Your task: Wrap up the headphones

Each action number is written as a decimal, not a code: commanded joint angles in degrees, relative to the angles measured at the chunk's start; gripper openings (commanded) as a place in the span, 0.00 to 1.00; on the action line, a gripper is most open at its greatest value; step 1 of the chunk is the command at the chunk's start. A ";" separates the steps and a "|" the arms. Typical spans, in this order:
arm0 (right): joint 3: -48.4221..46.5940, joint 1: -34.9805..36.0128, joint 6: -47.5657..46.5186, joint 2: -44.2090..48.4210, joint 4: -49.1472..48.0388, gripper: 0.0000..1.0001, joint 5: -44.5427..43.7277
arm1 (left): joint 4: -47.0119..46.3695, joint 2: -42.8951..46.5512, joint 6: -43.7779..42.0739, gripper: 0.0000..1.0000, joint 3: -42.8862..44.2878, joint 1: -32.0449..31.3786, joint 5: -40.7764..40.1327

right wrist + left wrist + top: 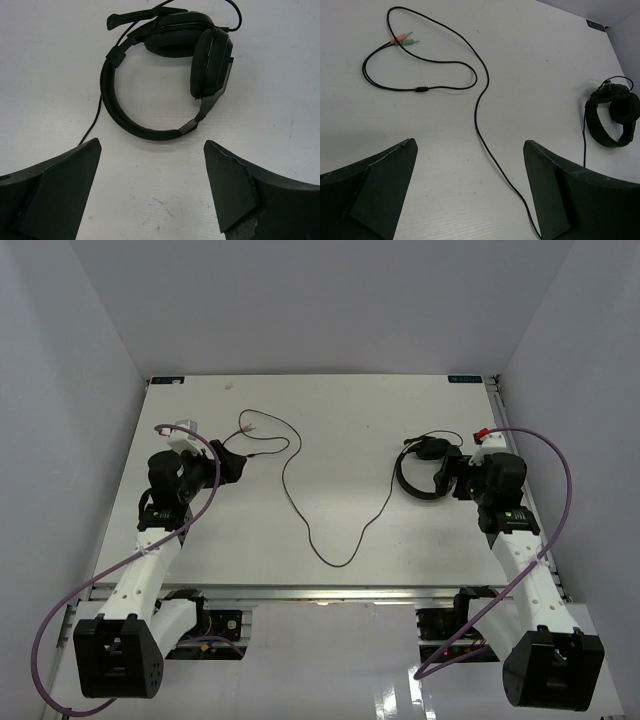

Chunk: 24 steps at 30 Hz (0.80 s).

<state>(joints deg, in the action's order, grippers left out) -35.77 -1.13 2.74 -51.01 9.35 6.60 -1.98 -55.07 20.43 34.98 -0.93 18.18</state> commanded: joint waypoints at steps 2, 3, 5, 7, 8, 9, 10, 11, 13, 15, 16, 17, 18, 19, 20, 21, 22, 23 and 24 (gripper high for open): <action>-2.09 -0.10 -1.21 -0.81 -0.16 0.90 3.71 | -0.32 0.31 -0.49 0.98 1.07 -0.13 3.69; -2.37 -0.10 -2.16 -1.04 0.00 0.90 5.27 | -0.38 0.31 -0.54 0.98 1.12 -0.13 4.03; -2.92 -0.10 -5.08 -1.65 0.44 0.90 10.01 | -0.40 0.24 -0.56 0.98 1.14 -0.13 4.60; -3.66 -0.10 -9.40 -2.39 1.35 0.90 15.53 | -0.46 0.10 -0.62 0.98 1.20 -0.13 5.21; -4.05 -0.10 -11.66 -2.79 1.96 0.90 18.26 | -0.48 0.05 -0.65 0.98 1.23 -0.13 5.53; -4.67 -0.10 -14.34 -3.35 3.32 0.90 21.12 | -0.50 -0.03 -0.67 0.98 1.26 -0.13 5.96; -5.89 -0.10 -18.27 -4.29 5.68 0.90 25.18 | -0.57 -0.37 -0.73 0.98 1.39 -0.13 6.64; -6.87 -0.02 -21.00 -5.02 7.57 0.90 27.84 | -0.49 -0.39 -0.74 0.98 1.40 -0.13 7.10; -9.99 0.10 -26.99 -7.37 13.49 0.90 31.55 | -0.71 -0.93 -0.68 0.98 1.46 -0.13 8.90; -11.72 0.35 -29.60 -9.15 16.44 0.90 31.16 | -1.17 -1.63 -0.30 0.98 1.39 -0.13 11.16; -12.63 0.40 -30.62 -9.75 18.16 0.90 30.25 | -1.49 -2.06 0.07 0.98 1.34 -0.13 12.29; -13.61 0.42 -31.93 -10.35 19.38 0.90 29.68 | -1.74 -2.43 0.47 0.98 1.32 -0.29 13.07; -14.57 0.42 -33.26 -10.92 20.36 0.90 29.29 | -1.89 -2.94 0.83 0.98 1.38 -0.58 13.68; -15.41 0.42 -34.25 -11.42 21.54 0.90 28.80 | -1.89 -3.82 1.07 0.98 1.57 -0.92 14.41; -16.09 0.42 -34.91 -11.93 22.47 0.90 28.34 | -1.98 -4.52 1.42 0.98 1.71 -1.32 15.45; -16.73 0.42 -35.29 -12.42 23.23 0.90 27.89 | -2.59 -5.28 2.95 0.98 1.73 -1.79 16.44; -17.46 0.42 -35.69 -12.87 24.02 0.90 27.44 | -3.61 -6.24 5.49 0.98 1.67 -2.30 17.12; -17.53 0.42 -35.61 -13.11 23.91 0.90 27.19 | -4.23 -7.46 7.71 0.98 1.58 -4.37 17.01; -17.58 0.42 -35.50 -13.33 23.76 0.90 27.00 | -4.79 -8.68 9.82 0.98 1.64 -6.52 16.79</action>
<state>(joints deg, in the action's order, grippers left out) -50.20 -0.95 -28.81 -63.57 29.20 33.55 -3.31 -60.54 22.76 34.98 -2.42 31.14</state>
